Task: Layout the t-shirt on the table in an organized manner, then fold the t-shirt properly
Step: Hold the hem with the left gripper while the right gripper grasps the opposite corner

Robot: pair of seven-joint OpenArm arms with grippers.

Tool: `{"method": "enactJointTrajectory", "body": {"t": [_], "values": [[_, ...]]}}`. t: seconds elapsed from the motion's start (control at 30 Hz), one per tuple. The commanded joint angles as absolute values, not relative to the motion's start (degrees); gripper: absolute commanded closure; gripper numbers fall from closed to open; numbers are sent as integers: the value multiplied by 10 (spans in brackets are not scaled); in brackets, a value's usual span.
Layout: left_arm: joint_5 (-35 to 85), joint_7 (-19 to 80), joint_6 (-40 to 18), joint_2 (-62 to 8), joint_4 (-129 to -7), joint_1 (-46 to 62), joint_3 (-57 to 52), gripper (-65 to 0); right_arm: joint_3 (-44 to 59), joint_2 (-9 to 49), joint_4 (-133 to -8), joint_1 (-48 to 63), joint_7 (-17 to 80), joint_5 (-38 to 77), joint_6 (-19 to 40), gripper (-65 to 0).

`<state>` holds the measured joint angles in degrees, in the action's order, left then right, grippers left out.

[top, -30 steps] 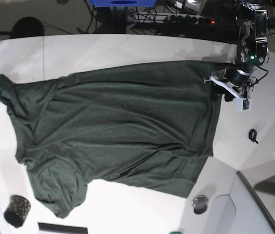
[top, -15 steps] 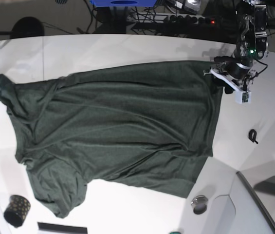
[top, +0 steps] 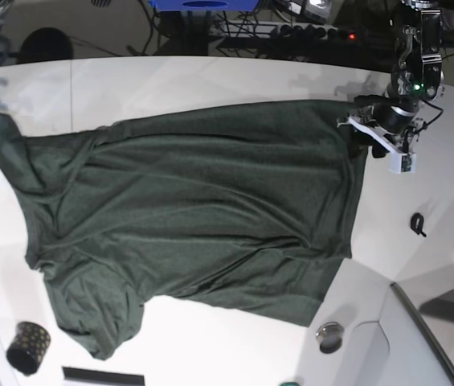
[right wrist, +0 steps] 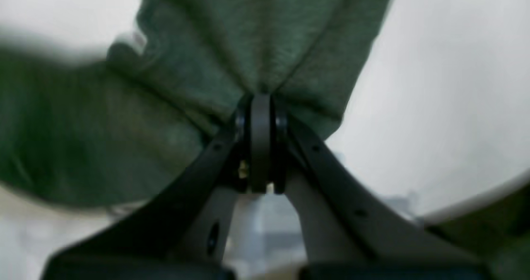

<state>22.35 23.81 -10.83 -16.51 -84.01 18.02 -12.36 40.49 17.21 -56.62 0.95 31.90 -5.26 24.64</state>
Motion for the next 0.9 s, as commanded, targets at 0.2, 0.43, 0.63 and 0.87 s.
{"method": "enactJointTrajectory", "body": {"t": [0.2,0.43,0.63,0.87], "values": [[227,228,-111,-170,-850,177,-127,-281,403,124,-788,39,466,-51,287,-9],[227,228,-111,-172,-850,178,-127,-281,349,154,-901,103,498,-52,288,-336],[227,228,-111,-172,-850,177,-127,-281,264,165,-914,176,450,-52,288,-351],[225,228,-111,-172,-850,176,-127,-281,196,224,-801,183,360,-53,288,-353]]}}
